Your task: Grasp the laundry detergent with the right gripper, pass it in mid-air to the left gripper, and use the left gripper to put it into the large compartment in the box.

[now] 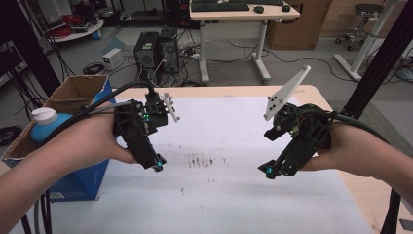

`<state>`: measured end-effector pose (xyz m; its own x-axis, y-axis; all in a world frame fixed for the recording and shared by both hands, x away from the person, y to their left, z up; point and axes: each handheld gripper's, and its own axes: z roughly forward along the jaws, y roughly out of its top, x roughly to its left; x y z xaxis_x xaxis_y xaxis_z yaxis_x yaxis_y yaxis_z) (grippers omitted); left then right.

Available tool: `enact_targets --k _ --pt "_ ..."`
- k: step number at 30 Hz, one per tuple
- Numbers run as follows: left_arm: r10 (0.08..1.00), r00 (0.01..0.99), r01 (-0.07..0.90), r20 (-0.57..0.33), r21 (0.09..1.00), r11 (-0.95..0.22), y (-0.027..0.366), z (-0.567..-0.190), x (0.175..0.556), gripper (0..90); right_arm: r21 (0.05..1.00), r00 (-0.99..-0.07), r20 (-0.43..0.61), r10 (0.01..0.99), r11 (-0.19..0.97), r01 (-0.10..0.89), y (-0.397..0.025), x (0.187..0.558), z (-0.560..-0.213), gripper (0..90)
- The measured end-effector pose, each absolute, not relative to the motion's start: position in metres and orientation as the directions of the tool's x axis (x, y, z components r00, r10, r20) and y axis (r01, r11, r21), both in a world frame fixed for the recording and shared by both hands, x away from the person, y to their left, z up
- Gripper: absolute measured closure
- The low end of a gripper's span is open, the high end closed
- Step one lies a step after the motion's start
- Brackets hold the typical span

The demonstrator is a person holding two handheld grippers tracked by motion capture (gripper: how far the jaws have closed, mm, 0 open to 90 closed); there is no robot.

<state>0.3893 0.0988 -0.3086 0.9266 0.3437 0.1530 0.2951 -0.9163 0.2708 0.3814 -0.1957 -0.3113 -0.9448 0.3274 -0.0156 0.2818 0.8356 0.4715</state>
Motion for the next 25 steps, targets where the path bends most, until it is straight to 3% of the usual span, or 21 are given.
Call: enact_targets --k 25 --pt "0.367 0.917 0.315 0.154 0.281 -0.906 0.1021 -0.3066 0.3904 19.2 0.476 -0.945 -0.020 0.327 0.834 0.279 -0.1949 0.3814 -0.3119 12.7"
